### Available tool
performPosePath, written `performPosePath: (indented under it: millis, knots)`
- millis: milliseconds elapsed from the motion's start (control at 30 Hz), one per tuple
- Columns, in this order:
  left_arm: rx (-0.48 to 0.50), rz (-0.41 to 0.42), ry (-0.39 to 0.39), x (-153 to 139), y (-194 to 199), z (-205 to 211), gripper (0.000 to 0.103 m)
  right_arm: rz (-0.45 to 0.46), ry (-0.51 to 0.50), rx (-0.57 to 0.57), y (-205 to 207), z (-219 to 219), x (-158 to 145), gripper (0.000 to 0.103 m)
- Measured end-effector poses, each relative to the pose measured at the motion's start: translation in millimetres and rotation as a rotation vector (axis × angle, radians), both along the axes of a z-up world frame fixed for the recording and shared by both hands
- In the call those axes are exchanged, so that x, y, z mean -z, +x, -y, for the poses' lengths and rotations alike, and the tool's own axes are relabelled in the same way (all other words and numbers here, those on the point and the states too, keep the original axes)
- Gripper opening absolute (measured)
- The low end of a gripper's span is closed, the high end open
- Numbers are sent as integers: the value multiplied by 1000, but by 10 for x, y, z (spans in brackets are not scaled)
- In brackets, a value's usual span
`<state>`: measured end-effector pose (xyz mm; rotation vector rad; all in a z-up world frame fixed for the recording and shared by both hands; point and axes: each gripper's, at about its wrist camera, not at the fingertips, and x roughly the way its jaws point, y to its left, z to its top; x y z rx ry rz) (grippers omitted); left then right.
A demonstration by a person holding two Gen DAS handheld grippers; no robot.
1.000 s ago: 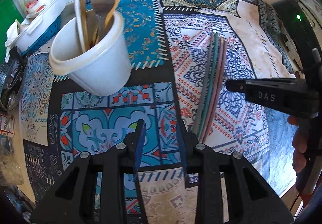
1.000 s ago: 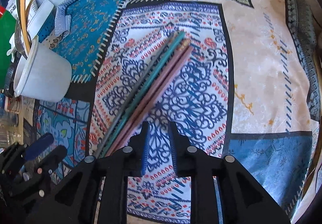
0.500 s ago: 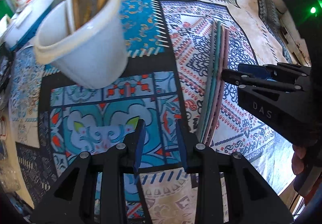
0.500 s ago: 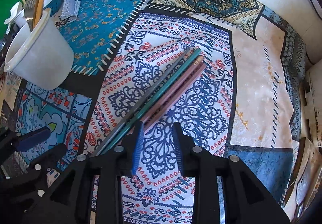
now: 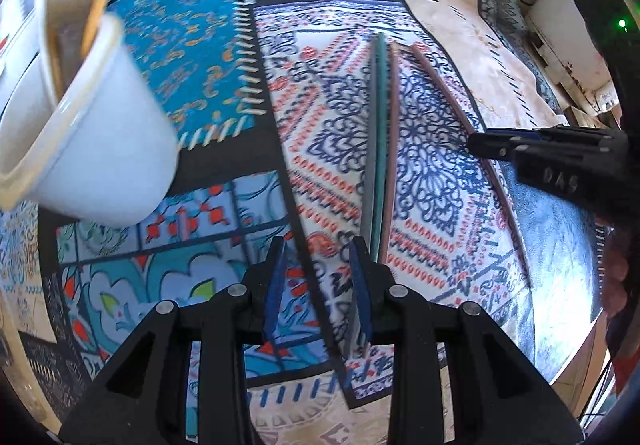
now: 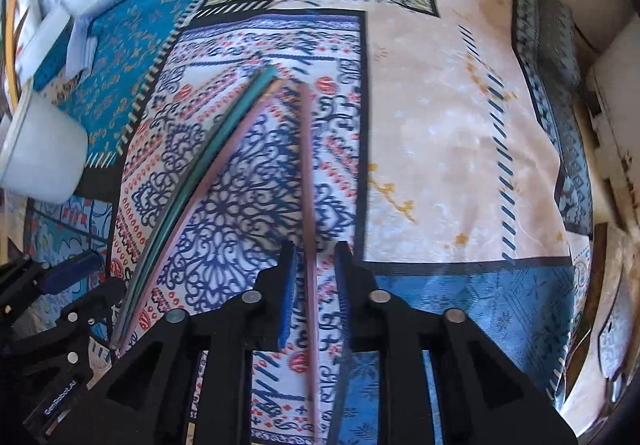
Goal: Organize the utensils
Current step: 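Grasp a pink chopstick with the right tool while the left tool grasps another pink chopstick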
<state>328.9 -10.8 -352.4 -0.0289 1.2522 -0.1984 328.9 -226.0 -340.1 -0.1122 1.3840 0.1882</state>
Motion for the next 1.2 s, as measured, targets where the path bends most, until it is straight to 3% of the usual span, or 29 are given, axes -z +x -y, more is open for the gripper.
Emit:
performPosePath:
  millis: [300,633,767,833,1200]
  knots:
    - [-19,-20,-54,-41,193,100,30,-54,89,9,487,468,38,11]
    - [-39,1,-103,-194,302,110,30,13,-25,-134,798,23,60,12]
    - [-23,-13,-134,-196,372,225,30,7,-45,-185,848,-100,62,7]
    - [-10,-16,-140,-192,415,312,30,-7,-15,-173,929,-156,132,6]
    - [24,-30,-101,-73,729,584,18,11,102,-33,866,639,41,6]
